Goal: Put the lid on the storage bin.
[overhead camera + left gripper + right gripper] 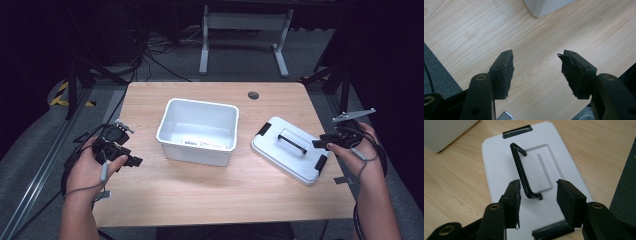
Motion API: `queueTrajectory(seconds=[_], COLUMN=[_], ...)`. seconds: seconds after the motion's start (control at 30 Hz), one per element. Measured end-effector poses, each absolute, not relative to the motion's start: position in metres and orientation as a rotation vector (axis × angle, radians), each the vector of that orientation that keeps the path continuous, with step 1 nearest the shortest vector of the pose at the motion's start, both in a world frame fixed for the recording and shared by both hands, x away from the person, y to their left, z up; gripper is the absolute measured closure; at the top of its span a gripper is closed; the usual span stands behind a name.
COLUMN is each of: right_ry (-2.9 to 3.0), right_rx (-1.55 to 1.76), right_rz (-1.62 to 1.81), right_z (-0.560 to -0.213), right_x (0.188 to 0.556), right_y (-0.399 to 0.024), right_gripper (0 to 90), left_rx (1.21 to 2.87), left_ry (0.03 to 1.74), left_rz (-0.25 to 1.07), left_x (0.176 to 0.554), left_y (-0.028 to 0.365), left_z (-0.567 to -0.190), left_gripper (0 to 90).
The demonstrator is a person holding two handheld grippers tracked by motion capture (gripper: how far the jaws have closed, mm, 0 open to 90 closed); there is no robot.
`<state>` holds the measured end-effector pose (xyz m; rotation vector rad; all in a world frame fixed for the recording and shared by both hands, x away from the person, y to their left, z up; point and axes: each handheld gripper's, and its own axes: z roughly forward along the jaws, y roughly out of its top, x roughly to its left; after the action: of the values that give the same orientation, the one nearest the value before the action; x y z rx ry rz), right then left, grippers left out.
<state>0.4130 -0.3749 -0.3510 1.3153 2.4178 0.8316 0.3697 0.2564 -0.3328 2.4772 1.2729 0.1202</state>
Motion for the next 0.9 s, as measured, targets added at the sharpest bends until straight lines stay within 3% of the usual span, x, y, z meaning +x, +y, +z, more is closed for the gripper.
queueTrajectory(seconds=[0.27, 0.63, 0.9], right_ry=[2.459, 2.513, 2.565], right_rx=[1.187, 1.076, 1.024], right_rz=[0.861, 0.914, 0.850], right_z=[-0.354, -0.383, -0.405], right_x=[0.412, 0.428, 0.438], right_y=[-0.356, -0.337, -0.329], right_gripper=[56.9, 46.5, 45.2], left_rx=[2.485, 2.512, 2.524], left_ry=[1.265, 1.247, 1.255], left_rz=[0.114, 0.105, 0.089], left_x=[0.368, 0.369, 0.371], left_y=[0.250, 0.242, 0.239], left_z=[-0.333, -0.336, -0.340], left_gripper=[41.4, 40.3, 40.1])
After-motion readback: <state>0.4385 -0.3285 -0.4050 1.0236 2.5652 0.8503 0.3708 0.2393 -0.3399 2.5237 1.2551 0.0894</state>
